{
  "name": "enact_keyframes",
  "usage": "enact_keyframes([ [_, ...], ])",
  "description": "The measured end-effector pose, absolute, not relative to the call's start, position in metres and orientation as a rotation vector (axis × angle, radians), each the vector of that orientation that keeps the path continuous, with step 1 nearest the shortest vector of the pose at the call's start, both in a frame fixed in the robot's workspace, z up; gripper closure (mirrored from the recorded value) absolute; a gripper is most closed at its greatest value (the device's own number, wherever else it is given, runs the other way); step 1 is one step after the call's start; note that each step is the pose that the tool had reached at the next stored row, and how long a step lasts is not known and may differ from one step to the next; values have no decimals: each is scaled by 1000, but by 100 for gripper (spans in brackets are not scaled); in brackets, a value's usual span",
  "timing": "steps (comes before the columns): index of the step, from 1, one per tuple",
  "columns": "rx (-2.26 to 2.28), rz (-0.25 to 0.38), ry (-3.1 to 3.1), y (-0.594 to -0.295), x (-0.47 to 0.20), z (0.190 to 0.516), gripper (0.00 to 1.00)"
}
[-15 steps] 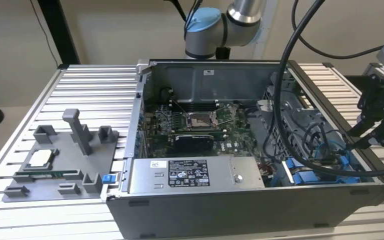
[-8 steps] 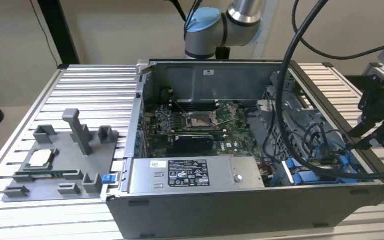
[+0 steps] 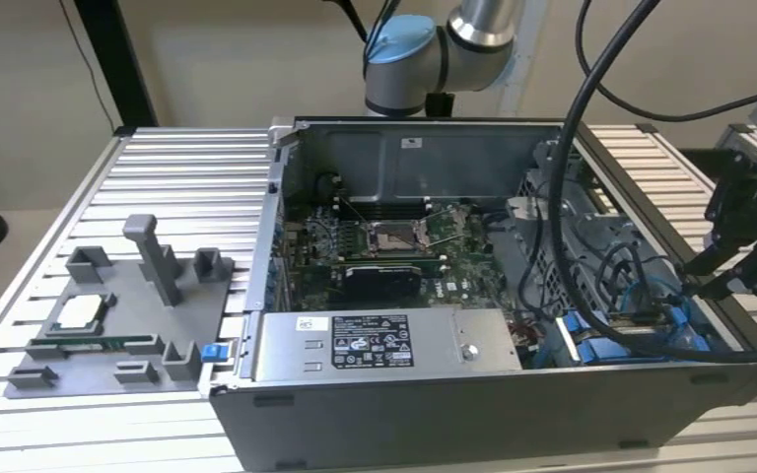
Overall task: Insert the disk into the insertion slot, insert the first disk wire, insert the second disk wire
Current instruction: 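Insert the second disk wire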
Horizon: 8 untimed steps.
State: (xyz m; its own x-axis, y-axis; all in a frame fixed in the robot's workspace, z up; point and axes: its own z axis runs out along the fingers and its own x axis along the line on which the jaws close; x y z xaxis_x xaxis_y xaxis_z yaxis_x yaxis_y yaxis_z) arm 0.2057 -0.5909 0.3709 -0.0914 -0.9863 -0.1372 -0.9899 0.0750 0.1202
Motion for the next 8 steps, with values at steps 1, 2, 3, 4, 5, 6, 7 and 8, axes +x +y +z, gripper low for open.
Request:
enact_keyframes([
  [1,-2107,287,2289,-592,206,371,0],
  [2,-2110,290,2288,-592,206,370,0],
  [3,-2112,291,2287,-593,206,370,0],
  [4,-2114,293,2286,-594,206,369,0],
  [5,-2115,293,2285,-594,206,369,0],
  [6,-2116,294,2284,-594,206,368,0],
  [7,-2116,294,2284,-594,206,368,0],
  [8,-2116,295,2283,-594,206,367,0],
])
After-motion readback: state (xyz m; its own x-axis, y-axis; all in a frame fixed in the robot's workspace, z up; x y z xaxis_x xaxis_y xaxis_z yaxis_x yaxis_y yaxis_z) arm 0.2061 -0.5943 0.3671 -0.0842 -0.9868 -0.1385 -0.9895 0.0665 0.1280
